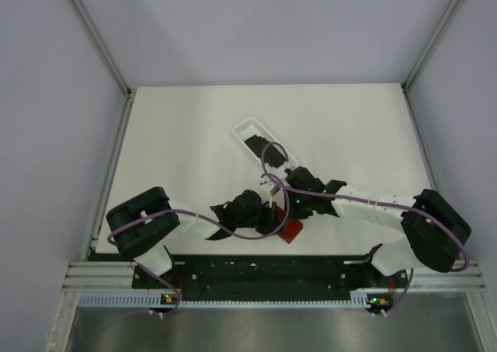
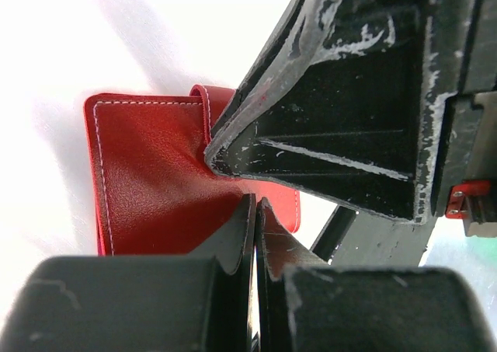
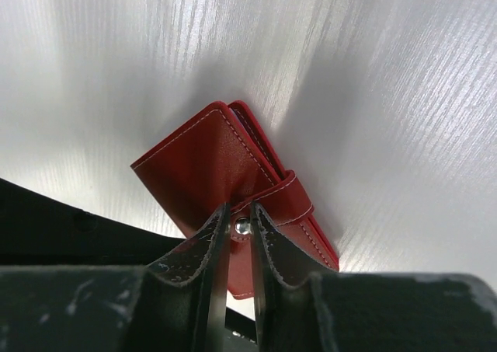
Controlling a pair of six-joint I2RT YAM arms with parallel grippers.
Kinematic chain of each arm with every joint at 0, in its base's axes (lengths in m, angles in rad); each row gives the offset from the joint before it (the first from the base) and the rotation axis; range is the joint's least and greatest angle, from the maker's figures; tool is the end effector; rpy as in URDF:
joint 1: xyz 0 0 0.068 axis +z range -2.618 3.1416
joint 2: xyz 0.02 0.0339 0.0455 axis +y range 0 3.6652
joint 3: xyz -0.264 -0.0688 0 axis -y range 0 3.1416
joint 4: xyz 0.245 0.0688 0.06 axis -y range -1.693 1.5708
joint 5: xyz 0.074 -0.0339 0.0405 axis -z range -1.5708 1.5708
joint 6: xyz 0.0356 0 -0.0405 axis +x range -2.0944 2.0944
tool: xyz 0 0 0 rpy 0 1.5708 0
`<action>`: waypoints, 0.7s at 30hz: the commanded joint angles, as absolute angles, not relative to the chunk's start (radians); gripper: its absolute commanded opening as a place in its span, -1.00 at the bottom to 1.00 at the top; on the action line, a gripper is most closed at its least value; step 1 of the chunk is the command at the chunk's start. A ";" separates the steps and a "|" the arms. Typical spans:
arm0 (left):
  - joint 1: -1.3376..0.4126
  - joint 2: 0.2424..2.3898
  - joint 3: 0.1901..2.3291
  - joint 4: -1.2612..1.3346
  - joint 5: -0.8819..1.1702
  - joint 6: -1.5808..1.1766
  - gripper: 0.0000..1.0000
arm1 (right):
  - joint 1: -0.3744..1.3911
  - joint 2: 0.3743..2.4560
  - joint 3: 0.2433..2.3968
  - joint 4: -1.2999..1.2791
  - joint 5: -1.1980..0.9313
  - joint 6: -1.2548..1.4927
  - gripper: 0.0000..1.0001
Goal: Put the credit cards into the card holder
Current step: Close the card holder at the corner of the board.
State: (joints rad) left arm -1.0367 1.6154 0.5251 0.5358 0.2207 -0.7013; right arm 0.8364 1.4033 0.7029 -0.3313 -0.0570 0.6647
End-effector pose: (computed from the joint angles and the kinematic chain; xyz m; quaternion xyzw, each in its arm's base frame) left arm 0.1413 -0.2542 0.1305 0.1978 0.8472 -0.4314 0.2387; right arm 0.1715 0.1930 0.1678 -0.0902 0.9593 0.2016 0.1759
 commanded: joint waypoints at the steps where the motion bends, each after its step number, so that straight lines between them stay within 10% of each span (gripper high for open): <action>1: -1.040 1.617 0.497 0.551 0.219 -0.696 -1.00 | 0.871 1.451 0.716 -0.394 -0.005 0.657 -0.70; 21: -1.040 1.465 0.512 0.374 0.104 -0.649 -1.00 | 0.877 1.434 0.715 -0.400 0.032 0.653 -0.71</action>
